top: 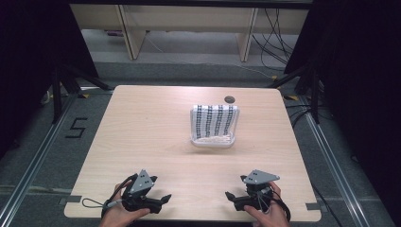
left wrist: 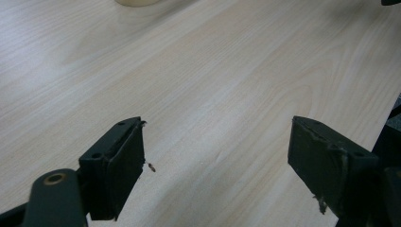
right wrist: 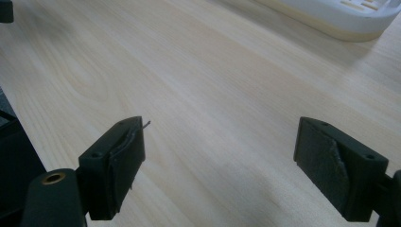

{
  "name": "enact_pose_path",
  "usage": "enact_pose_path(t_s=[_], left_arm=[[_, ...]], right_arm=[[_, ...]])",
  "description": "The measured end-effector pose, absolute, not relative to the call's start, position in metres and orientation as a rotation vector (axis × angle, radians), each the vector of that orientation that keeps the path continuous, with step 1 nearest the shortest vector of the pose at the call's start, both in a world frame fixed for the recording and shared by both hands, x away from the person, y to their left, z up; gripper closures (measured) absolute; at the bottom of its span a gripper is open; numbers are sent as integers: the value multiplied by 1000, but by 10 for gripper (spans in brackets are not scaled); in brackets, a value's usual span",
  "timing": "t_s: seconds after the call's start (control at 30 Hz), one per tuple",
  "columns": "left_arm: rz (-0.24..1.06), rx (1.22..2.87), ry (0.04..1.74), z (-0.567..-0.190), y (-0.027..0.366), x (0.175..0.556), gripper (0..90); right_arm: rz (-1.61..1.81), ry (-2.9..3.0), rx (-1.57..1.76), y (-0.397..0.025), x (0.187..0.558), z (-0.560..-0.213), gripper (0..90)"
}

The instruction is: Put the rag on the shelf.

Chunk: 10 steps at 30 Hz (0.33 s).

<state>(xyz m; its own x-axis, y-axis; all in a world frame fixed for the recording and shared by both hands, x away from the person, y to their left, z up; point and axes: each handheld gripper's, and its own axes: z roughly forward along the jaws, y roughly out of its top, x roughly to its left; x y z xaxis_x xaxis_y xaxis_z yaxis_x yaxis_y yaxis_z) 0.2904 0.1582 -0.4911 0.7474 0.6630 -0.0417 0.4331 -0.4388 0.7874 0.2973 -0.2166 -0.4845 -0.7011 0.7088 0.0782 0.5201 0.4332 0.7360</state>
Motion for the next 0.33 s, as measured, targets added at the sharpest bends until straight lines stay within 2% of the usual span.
enact_pose_path(t_s=[0.33], left_arm=[[354, 2102, 836, -493, 160, 293, 187]], right_arm=[[1129, 2438, 1066, -218, 299, -486, 182]])
